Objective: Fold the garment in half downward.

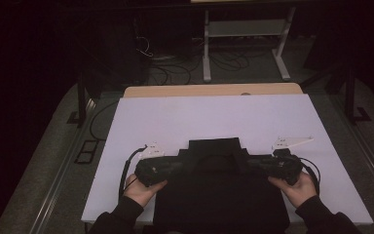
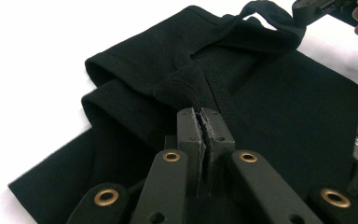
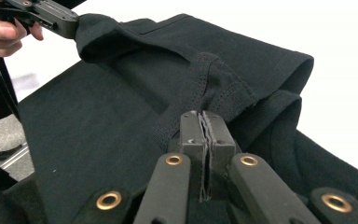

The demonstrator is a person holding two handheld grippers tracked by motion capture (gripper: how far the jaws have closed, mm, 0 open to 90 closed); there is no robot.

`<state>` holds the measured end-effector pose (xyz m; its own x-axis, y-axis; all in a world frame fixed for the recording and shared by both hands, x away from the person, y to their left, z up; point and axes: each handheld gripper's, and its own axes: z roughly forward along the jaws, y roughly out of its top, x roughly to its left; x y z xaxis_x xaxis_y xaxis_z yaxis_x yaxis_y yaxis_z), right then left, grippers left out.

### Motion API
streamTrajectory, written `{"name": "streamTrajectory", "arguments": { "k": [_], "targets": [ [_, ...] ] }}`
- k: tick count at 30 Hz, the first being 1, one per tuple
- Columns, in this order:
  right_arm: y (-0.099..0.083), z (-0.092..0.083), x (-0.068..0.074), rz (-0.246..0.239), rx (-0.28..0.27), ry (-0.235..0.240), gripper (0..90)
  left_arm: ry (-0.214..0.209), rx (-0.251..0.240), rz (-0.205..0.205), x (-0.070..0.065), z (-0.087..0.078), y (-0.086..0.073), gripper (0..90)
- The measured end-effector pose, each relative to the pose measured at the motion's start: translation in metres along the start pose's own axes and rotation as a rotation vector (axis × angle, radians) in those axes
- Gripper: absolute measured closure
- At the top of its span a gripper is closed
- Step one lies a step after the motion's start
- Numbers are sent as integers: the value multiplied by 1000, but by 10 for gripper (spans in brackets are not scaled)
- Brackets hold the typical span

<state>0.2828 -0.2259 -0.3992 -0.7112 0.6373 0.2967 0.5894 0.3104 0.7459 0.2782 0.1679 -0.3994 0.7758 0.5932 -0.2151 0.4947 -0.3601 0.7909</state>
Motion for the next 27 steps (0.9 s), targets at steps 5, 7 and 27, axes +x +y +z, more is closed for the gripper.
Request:
{"name": "streamTrajectory", "arguments": {
  "k": [5,7,27],
  "targets": [
    [-5,-5,3,8,8,14,872,-14,-2,-11,-4,-6,-5,861],
    [-8,-6,5,9,16,22,871,-18,3,-14,-5,-8,-7,861],
    [-22,-12,24,-28,83,76,870,-65,42,-5,-20,-21,-24,865]
  ]
}}
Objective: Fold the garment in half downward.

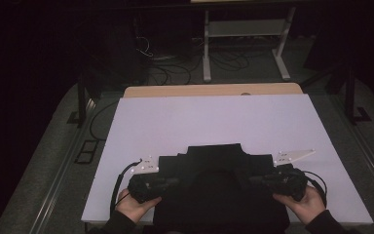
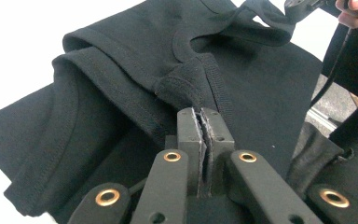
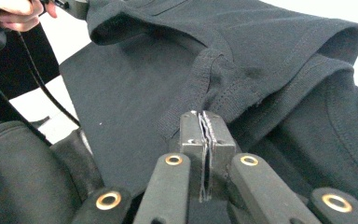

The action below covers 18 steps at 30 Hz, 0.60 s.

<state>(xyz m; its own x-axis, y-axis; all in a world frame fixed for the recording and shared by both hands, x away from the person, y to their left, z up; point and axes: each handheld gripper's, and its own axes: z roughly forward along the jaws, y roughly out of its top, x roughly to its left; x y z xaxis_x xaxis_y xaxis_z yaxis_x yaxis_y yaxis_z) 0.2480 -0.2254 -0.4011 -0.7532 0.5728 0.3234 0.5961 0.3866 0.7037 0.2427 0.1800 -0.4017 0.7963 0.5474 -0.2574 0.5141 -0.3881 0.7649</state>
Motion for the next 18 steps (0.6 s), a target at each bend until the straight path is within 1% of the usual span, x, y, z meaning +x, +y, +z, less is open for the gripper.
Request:
{"name": "streamTrajectory", "arguments": {
  "k": [1,4,6,11,13,18],
  "targets": [
    [-1,0,1,4,4,1,870,-2,2,6,-1,-1,0,865],
    [-3,-2,4,2,14,10,870,-9,8,4,-3,-2,-3,865],
    [-5,-3,5,-4,16,12,870,-15,23,13,-6,-4,-5,865],
    [-9,-7,9,8,23,20,869,-17,22,9,-7,-7,-9,865],
    [-10,-8,9,4,27,21,869,-18,24,5,-8,-8,-10,865],
    [-14,-10,12,7,37,30,869,-28,32,11,-11,-10,-13,865]
  ]
}}
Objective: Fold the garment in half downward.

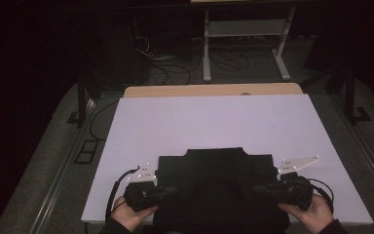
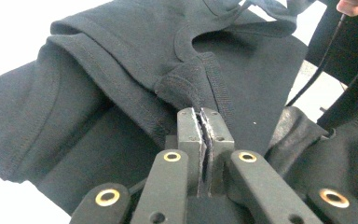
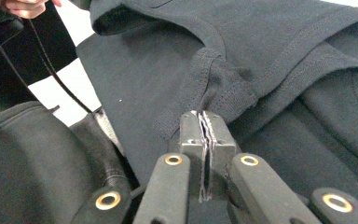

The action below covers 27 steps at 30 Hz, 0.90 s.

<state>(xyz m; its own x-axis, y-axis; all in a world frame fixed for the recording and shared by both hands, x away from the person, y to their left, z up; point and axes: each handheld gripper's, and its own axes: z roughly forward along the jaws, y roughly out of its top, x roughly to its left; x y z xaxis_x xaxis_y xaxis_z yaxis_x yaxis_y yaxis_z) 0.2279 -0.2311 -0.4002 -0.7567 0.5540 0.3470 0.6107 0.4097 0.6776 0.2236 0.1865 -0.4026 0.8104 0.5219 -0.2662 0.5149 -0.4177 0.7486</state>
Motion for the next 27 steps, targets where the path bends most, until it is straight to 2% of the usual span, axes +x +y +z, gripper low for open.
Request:
{"name": "streamTrajectory", "arguments": {
  "k": [8,21,22,25,26,27],
  "targets": [
    [-5,-2,5,8,18,9,868,-7,22,-1,-1,1,-3,865],
    [-8,6,2,21,63,38,857,-17,54,-20,1,7,-6,858],
    [-8,8,1,30,70,42,841,2,51,-21,1,8,-6,834],
    [-8,9,1,46,73,41,794,-3,48,-29,3,7,-7,807],
    [-9,10,0,52,70,38,743,8,39,-32,4,6,-7,746],
    [-8,10,0,51,66,31,728,13,34,-33,4,6,-7,728]
  ]
}}
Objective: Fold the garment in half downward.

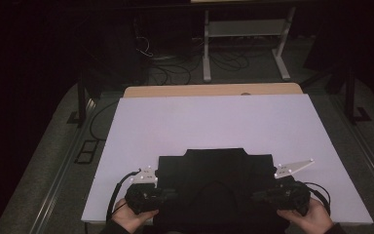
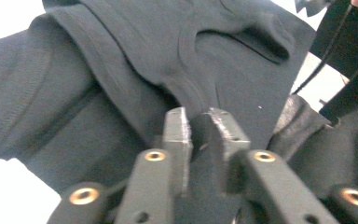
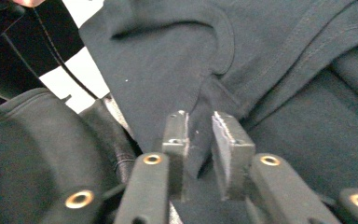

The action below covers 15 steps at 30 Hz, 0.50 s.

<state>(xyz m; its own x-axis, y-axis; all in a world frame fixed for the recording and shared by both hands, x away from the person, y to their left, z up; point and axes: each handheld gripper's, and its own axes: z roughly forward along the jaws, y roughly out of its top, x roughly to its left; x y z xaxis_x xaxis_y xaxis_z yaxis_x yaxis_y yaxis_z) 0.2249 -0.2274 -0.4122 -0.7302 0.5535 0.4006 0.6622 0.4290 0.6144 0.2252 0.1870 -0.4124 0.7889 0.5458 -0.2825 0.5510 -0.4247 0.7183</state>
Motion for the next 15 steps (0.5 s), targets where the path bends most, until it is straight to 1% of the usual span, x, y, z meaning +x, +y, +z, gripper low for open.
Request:
{"name": "streamTrajectory", "arguments": {
  "k": [4,5,6,7,9,11,12,13,15],
  "targets": [
    [0,0,-1,6,-8,-8,642,10,-6,-6,1,0,0,597],
    [0,0,-1,6,-8,-8,642,11,-5,-7,1,0,0,597],
    [0,0,-1,3,-11,-9,578,10,-4,-7,1,0,1,549],
    [1,0,-1,1,-15,-15,559,4,-4,-5,1,0,1,524],
    [1,-1,-1,-3,-21,-19,496,-4,-19,5,1,-2,2,433],
    [2,-2,0,-11,-33,-26,439,5,-39,13,0,-4,3,359],
    [2,-2,0,-13,-35,-25,418,-2,-40,19,0,-5,3,327],
    [3,-3,0,-16,-37,-29,402,-6,-42,16,1,-6,4,282],
    [4,-4,-1,-18,-41,-30,378,-15,-45,10,2,-7,5,269]
  ]
}}
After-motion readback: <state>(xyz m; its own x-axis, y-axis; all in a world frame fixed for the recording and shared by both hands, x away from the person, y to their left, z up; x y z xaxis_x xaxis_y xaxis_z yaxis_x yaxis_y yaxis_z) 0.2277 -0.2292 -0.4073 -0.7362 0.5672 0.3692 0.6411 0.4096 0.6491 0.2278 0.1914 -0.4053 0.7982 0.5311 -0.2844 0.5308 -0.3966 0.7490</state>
